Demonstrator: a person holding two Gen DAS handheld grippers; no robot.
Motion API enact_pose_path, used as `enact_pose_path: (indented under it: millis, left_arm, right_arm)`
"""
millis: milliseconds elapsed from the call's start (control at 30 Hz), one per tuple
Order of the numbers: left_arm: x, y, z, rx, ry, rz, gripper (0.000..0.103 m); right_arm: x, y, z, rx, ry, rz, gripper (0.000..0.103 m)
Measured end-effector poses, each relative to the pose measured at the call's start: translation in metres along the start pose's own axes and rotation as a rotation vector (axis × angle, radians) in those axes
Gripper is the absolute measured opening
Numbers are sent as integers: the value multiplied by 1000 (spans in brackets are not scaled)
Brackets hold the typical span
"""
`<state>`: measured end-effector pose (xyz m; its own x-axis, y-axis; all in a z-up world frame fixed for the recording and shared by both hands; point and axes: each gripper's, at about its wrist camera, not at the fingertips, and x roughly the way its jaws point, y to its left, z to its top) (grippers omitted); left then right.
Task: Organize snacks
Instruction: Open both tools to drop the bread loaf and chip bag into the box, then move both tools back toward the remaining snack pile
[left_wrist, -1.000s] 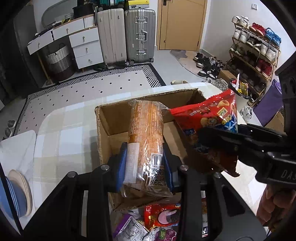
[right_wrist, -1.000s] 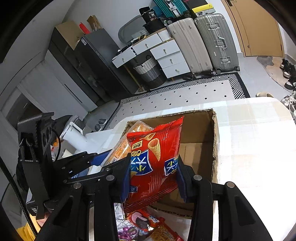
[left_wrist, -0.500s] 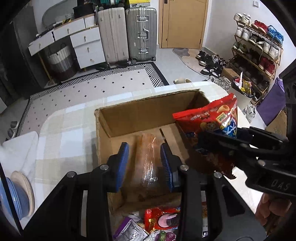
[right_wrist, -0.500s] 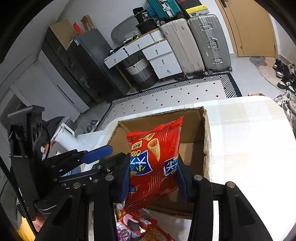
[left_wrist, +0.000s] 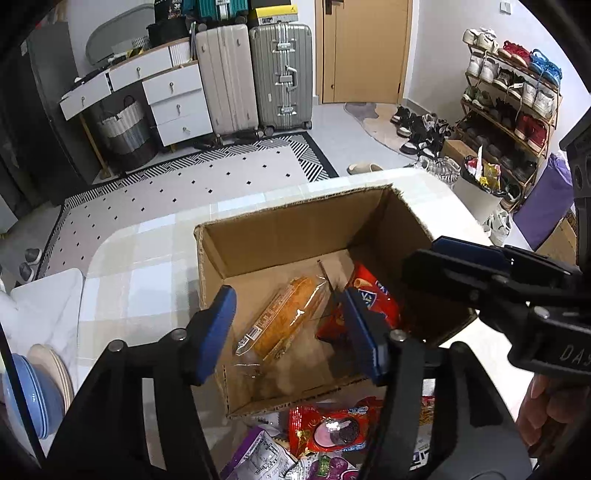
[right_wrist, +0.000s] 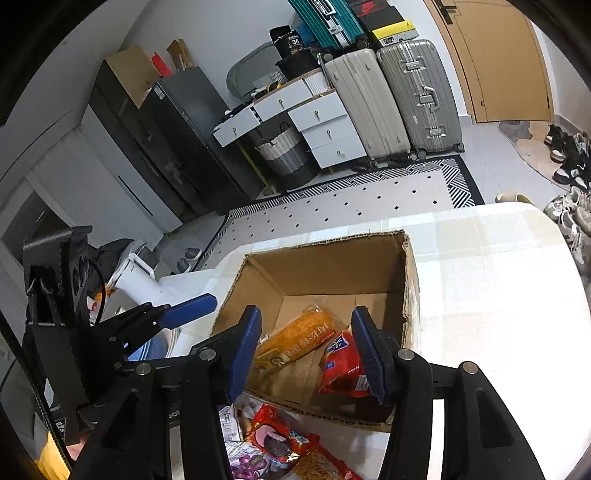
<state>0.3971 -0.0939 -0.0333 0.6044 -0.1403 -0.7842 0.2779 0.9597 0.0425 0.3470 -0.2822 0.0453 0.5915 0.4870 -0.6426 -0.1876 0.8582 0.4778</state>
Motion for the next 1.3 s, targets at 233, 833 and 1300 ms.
enact_pose_path:
  millis: [233, 833, 1300]
  left_arm:
    - [-31, -4, -4, 21, -53, 26, 80]
    - [-197, -11, -61, -37, -225, 82, 102]
    - [-328, -16, -149, -78, -361, 85, 102]
  right_arm:
    - [-23, 13, -1, -44, -37, -8, 74]
    - [-143, 75, -48, -172, -195, -10, 102]
    - [-232, 124, -113, -241, -365, 34, 102]
